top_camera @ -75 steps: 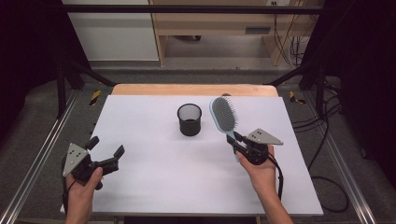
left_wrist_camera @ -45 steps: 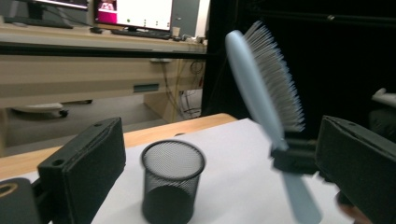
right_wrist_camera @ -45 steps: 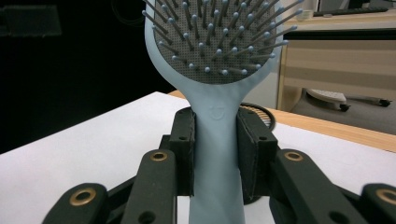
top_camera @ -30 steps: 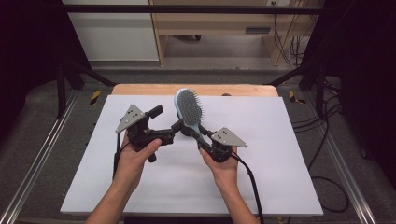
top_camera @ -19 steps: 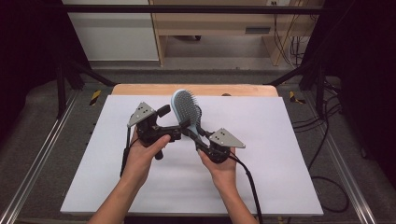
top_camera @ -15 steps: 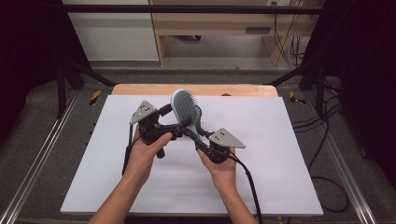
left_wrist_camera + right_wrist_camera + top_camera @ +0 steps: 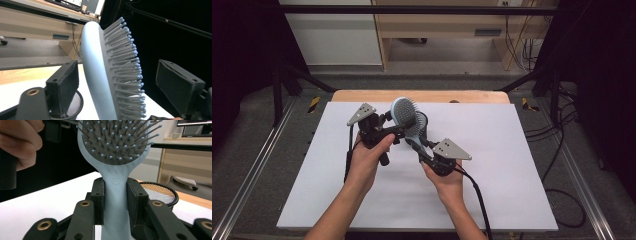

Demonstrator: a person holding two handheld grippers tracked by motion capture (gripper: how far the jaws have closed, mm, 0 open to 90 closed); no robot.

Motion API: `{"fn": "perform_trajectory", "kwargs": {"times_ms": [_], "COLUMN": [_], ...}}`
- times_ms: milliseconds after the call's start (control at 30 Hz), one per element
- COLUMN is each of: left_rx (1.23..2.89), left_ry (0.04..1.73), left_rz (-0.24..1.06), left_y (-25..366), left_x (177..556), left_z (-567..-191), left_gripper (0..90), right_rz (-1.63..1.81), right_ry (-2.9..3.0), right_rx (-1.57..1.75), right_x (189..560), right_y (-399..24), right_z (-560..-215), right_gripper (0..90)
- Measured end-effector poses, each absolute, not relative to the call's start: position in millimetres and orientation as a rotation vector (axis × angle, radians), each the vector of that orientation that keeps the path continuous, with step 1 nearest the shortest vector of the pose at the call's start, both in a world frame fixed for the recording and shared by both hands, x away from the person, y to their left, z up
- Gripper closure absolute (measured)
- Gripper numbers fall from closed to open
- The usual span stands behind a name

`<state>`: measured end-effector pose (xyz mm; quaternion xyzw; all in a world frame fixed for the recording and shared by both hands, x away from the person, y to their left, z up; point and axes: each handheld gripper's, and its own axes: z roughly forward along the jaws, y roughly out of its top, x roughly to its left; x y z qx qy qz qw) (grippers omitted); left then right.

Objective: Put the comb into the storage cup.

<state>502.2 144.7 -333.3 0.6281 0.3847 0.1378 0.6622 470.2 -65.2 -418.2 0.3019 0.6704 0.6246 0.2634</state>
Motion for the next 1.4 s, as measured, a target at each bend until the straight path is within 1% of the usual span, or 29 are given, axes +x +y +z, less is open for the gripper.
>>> {"fn": "perform_trajectory", "kwargs": {"times_ms": [300,367,567,700,800,1033,1400], "left_rx": [1.394,1.392,1.39,1.394,1.393,1.384,1.404], "left_ry": [0.877,0.879,0.9,0.9,0.901,0.909,0.915], "left_rz": [0.277,0.278,0.289,0.285,0.29,0.275,0.294], "left_y": [145,146,147,146,145,148,150], "left_x": [505,504,503,503,502,502,499], "left_z": [-334,-333,-333,-333,-333,-335,-336], "left_gripper": [31.4,32.7,40.4,42.0,45.0,47.7,50.9], "right_rz": [1.682,1.679,1.668,1.641,1.626,1.616,1.607], "right_ry": [1.817,1.817,1.823,1.83,1.837,1.847,1.88], "right_rx": [0.815,0.813,0.817,0.817,0.821,0.822,0.819], "right_x": [470,469,469,468,468,468,469], "right_y": [-64,-63,-60,-59,-57,-56,-53], "right_z": [-418,-419,-420,-421,-423,-423,-425], "right_gripper": [69.7,69.7,69.8,69.7,69.8,69.8,69.7]}}
